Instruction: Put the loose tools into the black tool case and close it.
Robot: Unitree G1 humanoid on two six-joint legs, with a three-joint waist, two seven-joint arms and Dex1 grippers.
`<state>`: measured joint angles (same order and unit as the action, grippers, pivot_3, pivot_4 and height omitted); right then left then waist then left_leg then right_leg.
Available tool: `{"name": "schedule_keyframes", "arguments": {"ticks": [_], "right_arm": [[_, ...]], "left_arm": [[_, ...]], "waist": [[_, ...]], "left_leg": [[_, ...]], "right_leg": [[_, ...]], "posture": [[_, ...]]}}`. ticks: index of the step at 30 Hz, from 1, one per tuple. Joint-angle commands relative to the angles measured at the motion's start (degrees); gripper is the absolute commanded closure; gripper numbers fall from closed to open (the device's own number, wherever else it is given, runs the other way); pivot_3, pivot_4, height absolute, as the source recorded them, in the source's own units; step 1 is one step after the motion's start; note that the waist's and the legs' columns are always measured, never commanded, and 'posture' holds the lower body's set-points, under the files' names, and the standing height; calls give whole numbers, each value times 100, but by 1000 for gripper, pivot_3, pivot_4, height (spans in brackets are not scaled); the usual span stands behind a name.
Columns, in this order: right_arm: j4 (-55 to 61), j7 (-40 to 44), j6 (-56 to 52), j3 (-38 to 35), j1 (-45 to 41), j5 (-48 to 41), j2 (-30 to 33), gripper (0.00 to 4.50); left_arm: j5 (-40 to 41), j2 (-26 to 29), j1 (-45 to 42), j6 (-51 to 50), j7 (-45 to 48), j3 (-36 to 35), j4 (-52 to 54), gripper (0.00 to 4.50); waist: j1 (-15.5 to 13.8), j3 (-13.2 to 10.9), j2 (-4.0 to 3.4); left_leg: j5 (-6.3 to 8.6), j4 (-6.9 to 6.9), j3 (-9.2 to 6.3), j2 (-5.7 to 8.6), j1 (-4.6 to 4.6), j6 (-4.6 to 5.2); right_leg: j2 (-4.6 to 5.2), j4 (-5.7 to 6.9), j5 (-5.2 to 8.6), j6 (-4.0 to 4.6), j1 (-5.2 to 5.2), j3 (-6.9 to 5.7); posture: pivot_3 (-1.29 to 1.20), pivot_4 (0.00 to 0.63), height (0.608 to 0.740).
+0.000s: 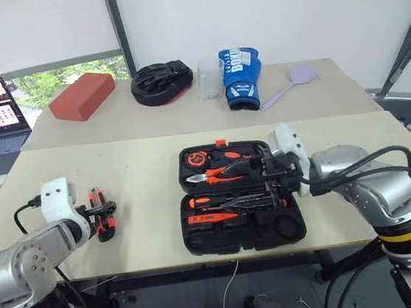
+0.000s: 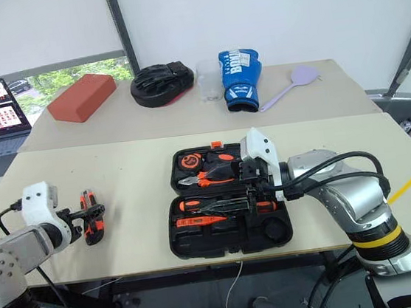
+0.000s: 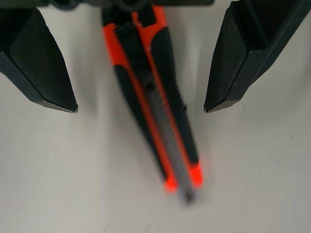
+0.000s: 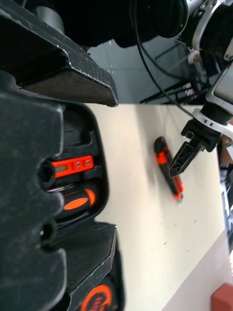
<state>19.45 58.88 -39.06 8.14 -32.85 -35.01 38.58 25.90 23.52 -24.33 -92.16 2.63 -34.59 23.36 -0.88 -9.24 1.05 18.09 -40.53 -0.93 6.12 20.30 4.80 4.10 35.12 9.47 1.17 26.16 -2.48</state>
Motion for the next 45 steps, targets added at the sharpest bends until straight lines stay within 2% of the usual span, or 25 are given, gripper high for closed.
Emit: {"name": "schedule_keyframes", "arguments": {"ticks": [1, 3, 4, 5, 11, 13, 15, 18, 22, 25, 28, 32, 39, 45], "right_arm": [[258, -163, 67, -267, 43, -33, -2, 0], [276, -220, 49, -289, 67, -37, -2, 0], [301, -248, 47, -288, 80, -39, 1, 0], [327, -271, 44, -288, 91, -42, 4, 0], [406, -342, 23, -353, 116, -87, 49, 0], [429, -329, 8, -375, 154, -90, 85, 0], [485, -300, -74, -407, 219, -137, 147, 0], [628, -208, -273, -517, 381, -328, 313, 0], [857, -103, -346, -740, 723, -445, 661, 0], [1153, -60, -289, -987, 1202, -426, 997, 0], [1426, -151, -300, -1254, 1617, -497, 1185, 0], [1917, -573, -504, -1766, 2254, -706, 1208, 0], [2672, -1262, -763, -2387, 3138, -945, 1166, 0], [2953, -1706, -822, -2630, 3460, -1087, 1160, 0]], "left_arm": [[-160, 40, -259, -34, -171, 312, -124, 52], [-150, -72, -287, -34, -150, 460, -325, 52], [-169, -144, -279, -34, -157, 475, -432, 296], [-201, -192, -263, -34, -173, 484, -516, 296], [-430, -234, -243, -34, -190, 185, -878, 2407], [-388, -43, -287, 50, 21, 235, -928, 2896], [-161, 374, -320, 547, 609, 512, -1002, 2920], [262, 1209, -460, 1645, 2127, 1169, -1092, 2921], [742, 2415, -646, 3095, 4867, 2372, -818, 2922], [744, 2874, -1013, 3956, 6438, 3320, -944, 2922], [593, 2779, -1556, 4368, 7225, 4091, -1376, 2922], [129, 2383, -2305, 5022, 8428, 5372, -1948, 2922], [-866, 1422, -2845, 5673, 8503, 6470, -2969, 2922], [-1106, 1193, -2780, 5741, 8808, 6819, -3068, 2922]], "waist": [[5, 0, 0], [11, 0, 0], [12, 0, 0], [11, 0, 0], [10, 1, -2], [9, 2, -3], [9, 2, -3], [1, -4, 6], [2, -5, 7], [20, -5, 5], [20, -6, 6], [21, -8, 8], [-8, -8, 10], [-18, -9, 11]], "left_leg": [[-1, 0, -1, 0, 0, -3], [-2, 1, 1, 1, -3, -7], [-4, 1, 1, 1, -3, -11], [-4, 2, 2, 2, -6, -14], [-16, 16, 3, 5, -14, -34], [-17, 18, 3, 4, -16, -37], [-18, 18, 3, 4, -16, -38], [-20, 20, 2, 4, -11, -42], [-20, 24, -2, 5, -5, -42], [-20, 43, 3, 12, -9, -42], [-20, 50, 2, 11, -9, -42], [-21, 40, 6, 2, -7, -42], [-27, 31, 3, -3, 2, -18], [-35, 24, 2, -4, 23, 33]], "right_leg": [[0, -2, 0, 0, -1, -2], [1, -2, 0, 0, -4, -1], [1, -2, 0, 1, -4, 0], [2, -1, 1, 1, -5, 1], [8, 0, 3, 5, -7, 7], [8, 3, 4, 6, -7, 8], [7, 7, 5, 8, -6, 8], [8, 12, 7, 12, 1, 5], [15, 3, 9, 15, 3, -2], [27, -9, 9, 14, 0, -8], [28, -16, 9, 15, -2, -17], [27, -12, 13, 23, -2, -15], [28, -9, 13, 23, -2, -5], [24, -10, 13, 21, 15, -5]], "posture": [[0, 150, 740], [0, 150, 740], [0, 150, 740], [0, 150, 740], [0, 150, 740], [0, 150, 740], [0, 150, 740], [0, 150, 740], [0, 150, 740], [0, 150, 740], [0, 150, 740], [0, 150, 740], [0, 150, 740], [0, 150, 740]]}}
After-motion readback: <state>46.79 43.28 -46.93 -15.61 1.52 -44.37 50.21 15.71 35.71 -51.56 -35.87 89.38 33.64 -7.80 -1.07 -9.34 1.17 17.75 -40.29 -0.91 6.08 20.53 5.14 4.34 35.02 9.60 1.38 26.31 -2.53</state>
